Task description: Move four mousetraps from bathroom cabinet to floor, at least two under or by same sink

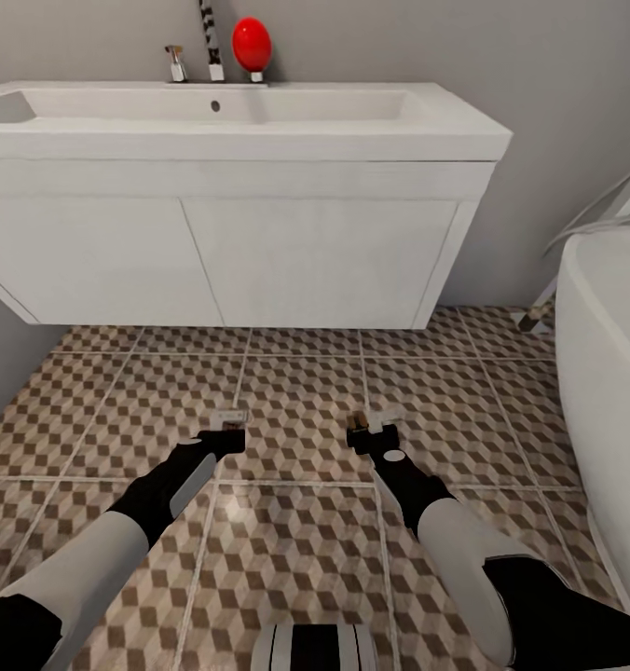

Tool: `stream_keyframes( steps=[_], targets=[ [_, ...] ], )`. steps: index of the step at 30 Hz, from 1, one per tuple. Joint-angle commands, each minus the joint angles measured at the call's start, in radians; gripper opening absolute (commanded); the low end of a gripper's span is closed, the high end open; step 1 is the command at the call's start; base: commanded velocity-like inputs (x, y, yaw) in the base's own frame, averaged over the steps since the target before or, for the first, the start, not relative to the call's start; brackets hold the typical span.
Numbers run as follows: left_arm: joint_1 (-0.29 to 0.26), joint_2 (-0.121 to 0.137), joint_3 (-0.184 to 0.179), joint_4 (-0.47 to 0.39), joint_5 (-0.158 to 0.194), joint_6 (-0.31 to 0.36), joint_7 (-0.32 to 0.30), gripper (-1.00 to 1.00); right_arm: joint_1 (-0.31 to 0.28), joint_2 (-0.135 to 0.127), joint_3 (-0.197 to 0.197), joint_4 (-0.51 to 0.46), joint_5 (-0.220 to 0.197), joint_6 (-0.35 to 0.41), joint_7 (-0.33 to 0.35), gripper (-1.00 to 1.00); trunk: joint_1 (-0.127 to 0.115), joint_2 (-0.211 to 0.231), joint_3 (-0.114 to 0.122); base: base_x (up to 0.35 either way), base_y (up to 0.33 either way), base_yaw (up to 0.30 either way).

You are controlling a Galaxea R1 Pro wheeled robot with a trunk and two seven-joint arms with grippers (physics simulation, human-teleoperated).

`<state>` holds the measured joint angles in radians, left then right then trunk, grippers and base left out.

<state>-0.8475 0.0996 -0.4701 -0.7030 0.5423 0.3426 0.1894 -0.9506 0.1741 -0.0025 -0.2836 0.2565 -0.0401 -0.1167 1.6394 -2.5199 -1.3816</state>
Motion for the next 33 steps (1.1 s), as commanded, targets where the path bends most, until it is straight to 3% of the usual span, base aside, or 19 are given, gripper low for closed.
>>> stream_keyframes(
  steps=[1,23,33],
  targets=[
    [-0.001,0.002,-0.007,-0.002,0.010,0.000,0.010,-1.00,-0.001,0.000,-0.001,0.001,0.004,-0.003,-0.003,-1.00,0.000,-0.001,-0.005,0.000,0.000,0.000],
    [-0.001,-0.006,-0.013,-0.006,0.010,-0.005,0.010,-1.00,0.000,0.000,-0.001,0.001,0.004,-0.003,-0.002,-1.00,0.010,-0.006,-0.090,0.000,0.000,0.000],
    [-0.001,-0.021,-0.013,-0.016,0.010,-0.006,0.010,-1.00,-0.001,0.000,-0.001,0.001,0.004,-0.003,-0.001,-1.00,0.015,-0.008,-0.128,0.000,0.000,0.000]
  ],
)
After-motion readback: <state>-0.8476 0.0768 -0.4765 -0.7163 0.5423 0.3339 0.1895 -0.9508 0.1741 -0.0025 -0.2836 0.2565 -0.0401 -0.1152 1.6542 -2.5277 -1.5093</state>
